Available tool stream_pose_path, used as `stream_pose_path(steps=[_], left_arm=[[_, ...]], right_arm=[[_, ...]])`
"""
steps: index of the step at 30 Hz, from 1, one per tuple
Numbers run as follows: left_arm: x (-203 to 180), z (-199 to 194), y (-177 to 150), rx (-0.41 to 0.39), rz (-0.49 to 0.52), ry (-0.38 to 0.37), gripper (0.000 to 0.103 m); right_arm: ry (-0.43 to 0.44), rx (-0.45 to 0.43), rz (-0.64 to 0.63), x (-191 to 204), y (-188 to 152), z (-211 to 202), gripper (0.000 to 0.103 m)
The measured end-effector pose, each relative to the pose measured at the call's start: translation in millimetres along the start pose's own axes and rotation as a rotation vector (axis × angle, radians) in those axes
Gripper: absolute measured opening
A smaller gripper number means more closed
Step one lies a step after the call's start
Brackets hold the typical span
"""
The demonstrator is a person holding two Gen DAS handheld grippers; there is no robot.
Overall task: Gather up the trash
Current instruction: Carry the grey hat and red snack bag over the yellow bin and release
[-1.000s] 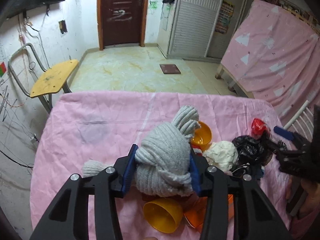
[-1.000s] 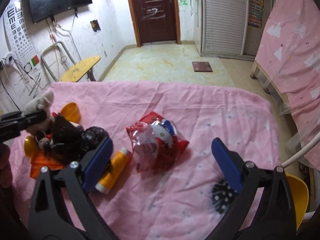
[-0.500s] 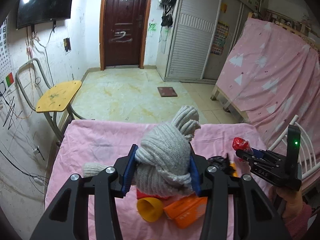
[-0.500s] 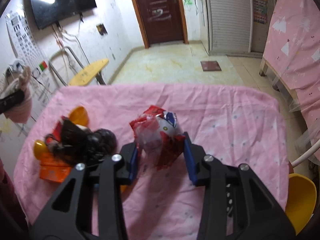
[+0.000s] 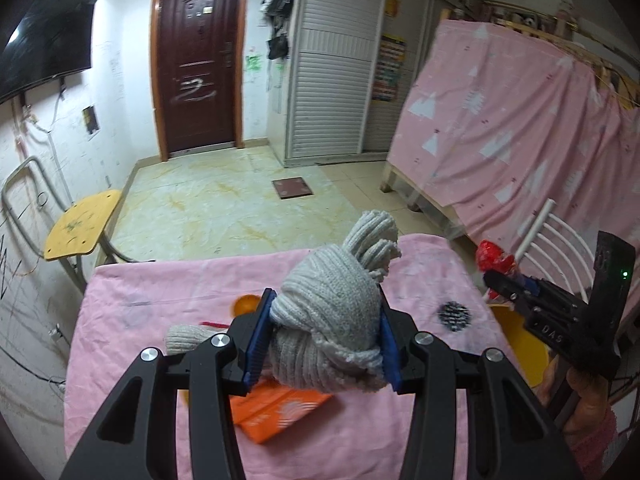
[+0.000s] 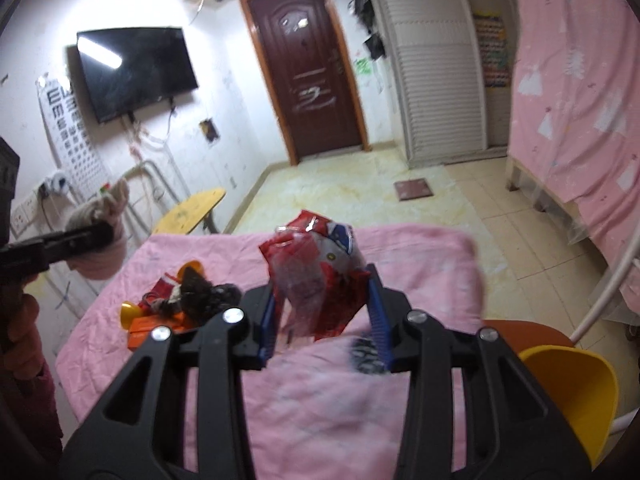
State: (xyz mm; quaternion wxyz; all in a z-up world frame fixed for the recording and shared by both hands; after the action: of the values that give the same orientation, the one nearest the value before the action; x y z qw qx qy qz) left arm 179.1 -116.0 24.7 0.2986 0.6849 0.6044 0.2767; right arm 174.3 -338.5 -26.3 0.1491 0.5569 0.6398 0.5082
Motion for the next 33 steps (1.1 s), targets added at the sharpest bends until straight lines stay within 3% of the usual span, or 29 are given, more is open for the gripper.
stream_pose_path(steps=[9,19,22,24,25,33], left_arm=[[-92,-5,-2,0.013,0.112,-0.073,0.040],[-205,-4,-8,0.043,0.227,-0.157,0.040],[-243,1,-14,0.077,0.233,-0.201,0.040],[-271,8,-19,0.099,0.244,-0.225,0.040],[-283,12,-23,0.110,0.250,-0.235,0.040],[-372,45,-52,0.208,0.277,-0.320,0.044]], right_arm=[[-0.176,-0.096,0.114,-98,-20,-75,0.037],[-0.289,-0.107,0.157,-163,-35,-111,0.037],[-0.296,-0.103,0.206,-183,-43,-120,0.046],[-0.291,-0.117,0.244,-194,-46,-127,0.064],[-0.294,-0.128,0.255,-198,-46,-131,0.067],[-0.338,-0.275,0.373,-232,-45,-174,0.069]])
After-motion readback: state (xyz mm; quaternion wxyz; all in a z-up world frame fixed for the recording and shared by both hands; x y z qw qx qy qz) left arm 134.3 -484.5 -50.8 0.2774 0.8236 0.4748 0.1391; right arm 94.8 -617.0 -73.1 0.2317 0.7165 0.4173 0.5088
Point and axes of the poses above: each gripper's, at about its wrist camera, not at the fingertips, and z roughly the way its jaws point, x to its left, y to its top, the point moved 10 cm from there along z, roughly the way its jaws point, and after that the axes turned 11 degrees about y, right-handed, at the moved point
